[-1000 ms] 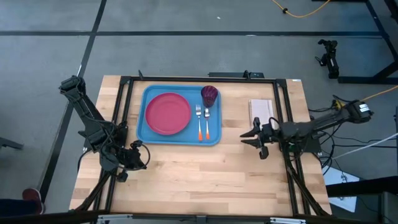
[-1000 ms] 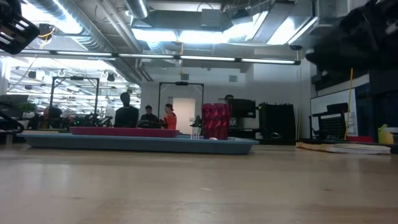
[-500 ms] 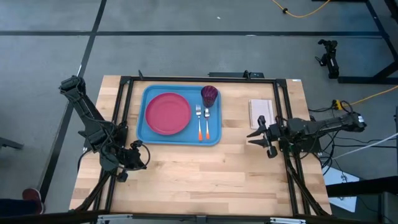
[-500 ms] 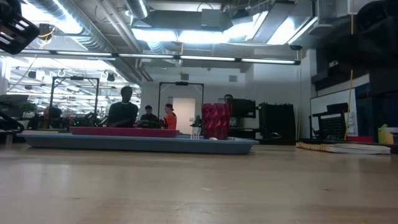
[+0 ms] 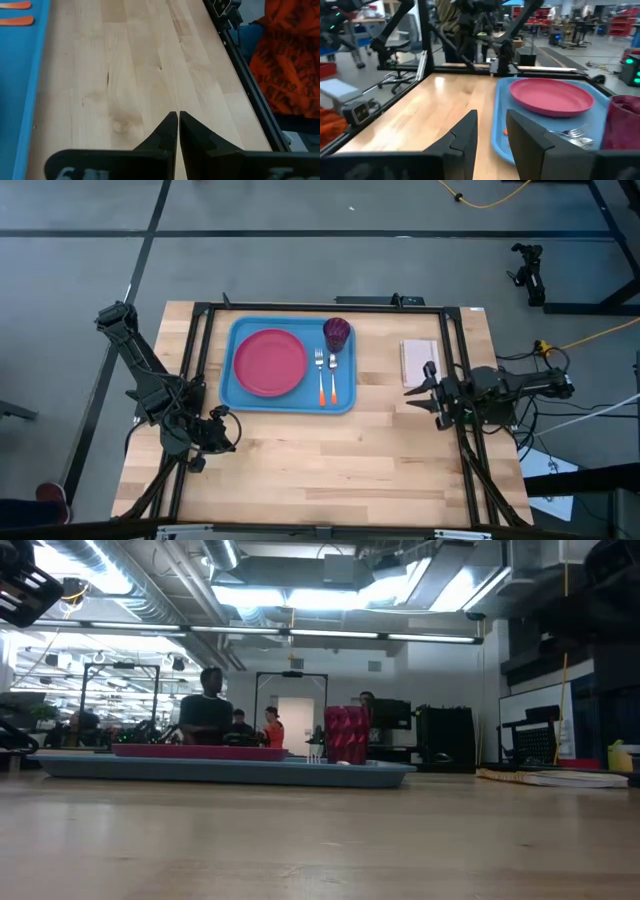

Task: Pick and place plate/cup/fork/spoon on tray
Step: Return to Home Position

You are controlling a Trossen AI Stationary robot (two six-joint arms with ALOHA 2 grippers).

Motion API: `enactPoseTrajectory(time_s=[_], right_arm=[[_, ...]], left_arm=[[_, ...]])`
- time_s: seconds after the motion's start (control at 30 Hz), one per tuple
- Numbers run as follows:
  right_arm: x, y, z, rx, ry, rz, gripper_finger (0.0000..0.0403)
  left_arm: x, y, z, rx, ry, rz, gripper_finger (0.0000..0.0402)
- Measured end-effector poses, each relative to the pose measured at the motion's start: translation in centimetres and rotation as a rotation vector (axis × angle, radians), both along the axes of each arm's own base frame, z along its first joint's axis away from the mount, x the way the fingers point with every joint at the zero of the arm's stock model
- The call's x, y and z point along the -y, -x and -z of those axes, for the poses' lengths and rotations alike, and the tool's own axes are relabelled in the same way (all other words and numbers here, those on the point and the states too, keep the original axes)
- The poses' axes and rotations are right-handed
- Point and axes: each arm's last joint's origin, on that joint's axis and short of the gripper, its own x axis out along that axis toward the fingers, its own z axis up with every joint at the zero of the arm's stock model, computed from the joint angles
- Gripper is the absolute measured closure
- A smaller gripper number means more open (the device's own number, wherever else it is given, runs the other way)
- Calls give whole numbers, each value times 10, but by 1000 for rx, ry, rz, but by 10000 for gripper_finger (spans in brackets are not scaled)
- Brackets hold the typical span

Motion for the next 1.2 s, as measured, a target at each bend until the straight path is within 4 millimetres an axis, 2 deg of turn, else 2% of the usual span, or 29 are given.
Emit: enactPoseTrajectory(time_s=[0.17,0.43,0.63,0.93,1.2], right_arm=[[1,2,-6,4,6,23,295],[-1,-5,4,144,34,-3,295],[0,-5,11,76,36,22,295],[3,-5,9,91,-60,128,295],[3,-5,9,89,-93,128,295]], left_arm=[[0,0,0,-1,-1,0,390],[0,0,0,-1,-1,0,390],[0,0,0,-1,-1,0,390],[0,0,0,-1,-1,0,390],[0,0,0,-1,-1,0,390]])
